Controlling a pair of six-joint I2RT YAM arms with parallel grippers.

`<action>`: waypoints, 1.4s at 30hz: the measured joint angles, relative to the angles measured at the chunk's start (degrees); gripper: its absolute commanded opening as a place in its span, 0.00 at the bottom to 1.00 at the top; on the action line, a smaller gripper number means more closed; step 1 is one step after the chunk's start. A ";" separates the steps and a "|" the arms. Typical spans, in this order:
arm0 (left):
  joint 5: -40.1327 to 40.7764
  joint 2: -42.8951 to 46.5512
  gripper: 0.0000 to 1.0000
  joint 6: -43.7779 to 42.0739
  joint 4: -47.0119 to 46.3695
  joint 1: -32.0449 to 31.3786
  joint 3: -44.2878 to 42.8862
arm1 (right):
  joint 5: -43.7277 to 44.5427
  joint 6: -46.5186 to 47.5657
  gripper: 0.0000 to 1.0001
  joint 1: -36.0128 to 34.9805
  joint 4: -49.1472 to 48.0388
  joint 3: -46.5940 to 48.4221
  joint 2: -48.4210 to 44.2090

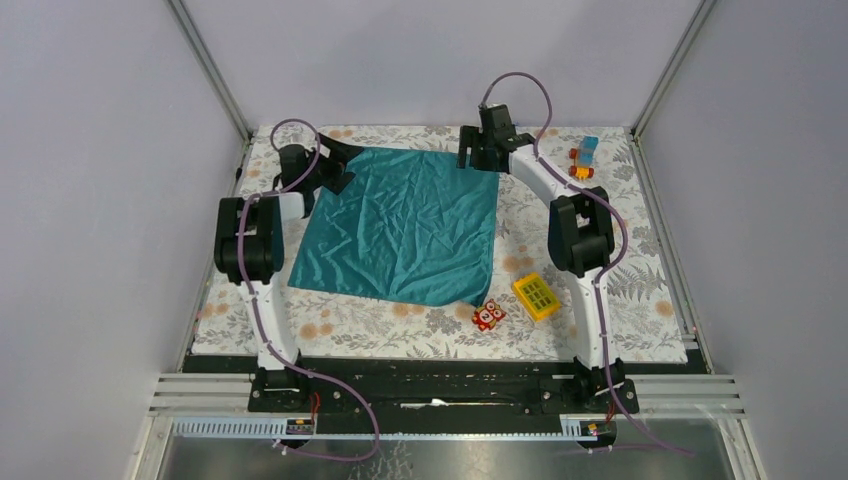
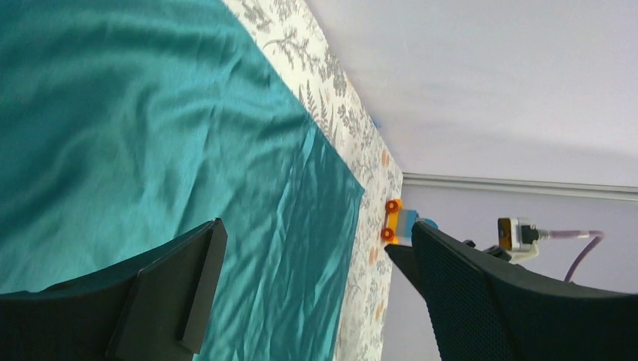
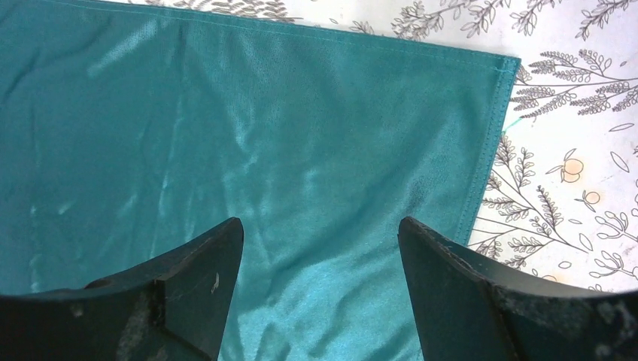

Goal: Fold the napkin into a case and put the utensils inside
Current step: Flatten out the crumpled napkin at the center of the board.

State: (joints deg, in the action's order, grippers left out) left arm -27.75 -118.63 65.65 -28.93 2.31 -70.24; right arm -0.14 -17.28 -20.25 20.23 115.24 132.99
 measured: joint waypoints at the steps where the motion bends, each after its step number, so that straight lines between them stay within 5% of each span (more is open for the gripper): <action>1: 0.39 -1.57 0.99 -0.07 -0.42 -0.20 -1.73 | -0.11 -0.07 0.82 0.17 -0.22 0.00 0.35; 11: 7.37 -7.78 0.99 -1.33 -0.33 -0.85 -6.23 | -0.63 0.11 0.82 1.38 -1.25 0.57 6.93; 30: 13.20 -10.86 0.99 -3.52 0.98 5.62 -9.29 | -5.66 1.53 0.89 2.08 -3.69 23.41 21.94; 42: 11.21 -8.52 0.99 -10.08 15.69 5.60 -14.49 | -6.80 3.80 1.00 2.80 -2.36 24.33 21.79</action>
State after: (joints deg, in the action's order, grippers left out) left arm -16.53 -127.15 55.57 -13.23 7.90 -84.73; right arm -6.94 -13.47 -17.45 17.87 139.57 154.78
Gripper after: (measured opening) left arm 0.987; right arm 0.983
